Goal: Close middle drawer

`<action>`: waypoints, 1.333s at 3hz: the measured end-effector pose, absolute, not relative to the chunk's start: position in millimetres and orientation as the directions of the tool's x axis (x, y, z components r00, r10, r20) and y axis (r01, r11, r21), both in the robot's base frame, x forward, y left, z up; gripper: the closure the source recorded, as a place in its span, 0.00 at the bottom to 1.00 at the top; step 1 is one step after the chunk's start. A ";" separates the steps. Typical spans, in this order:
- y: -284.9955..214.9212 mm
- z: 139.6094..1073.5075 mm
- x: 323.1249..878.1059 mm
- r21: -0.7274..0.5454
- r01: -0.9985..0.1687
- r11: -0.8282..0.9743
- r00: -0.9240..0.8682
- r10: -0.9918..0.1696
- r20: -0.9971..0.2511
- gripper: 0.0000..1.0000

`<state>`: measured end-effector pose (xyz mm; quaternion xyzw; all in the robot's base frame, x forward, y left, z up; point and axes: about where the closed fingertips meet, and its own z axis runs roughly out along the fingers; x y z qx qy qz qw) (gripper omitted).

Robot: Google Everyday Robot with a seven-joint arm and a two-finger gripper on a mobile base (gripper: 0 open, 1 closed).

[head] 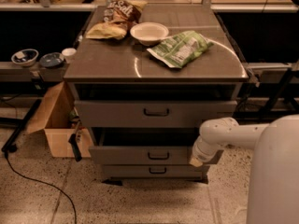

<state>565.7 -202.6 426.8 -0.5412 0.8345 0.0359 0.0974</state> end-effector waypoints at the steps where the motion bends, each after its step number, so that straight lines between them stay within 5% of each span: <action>1: -202.6 426.8 565.7 -0.046 -0.910 0.412 -0.395 -0.896 -0.201 0.63; 3: -202.6 426.7 565.7 -0.045 -0.910 0.412 -0.395 -0.896 -0.201 0.09; 4: -202.6 426.6 565.6 -0.045 -0.910 0.412 -0.395 -0.896 -0.201 0.00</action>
Offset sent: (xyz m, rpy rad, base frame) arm 0.0000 0.0000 0.0000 0.0000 0.0000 0.0000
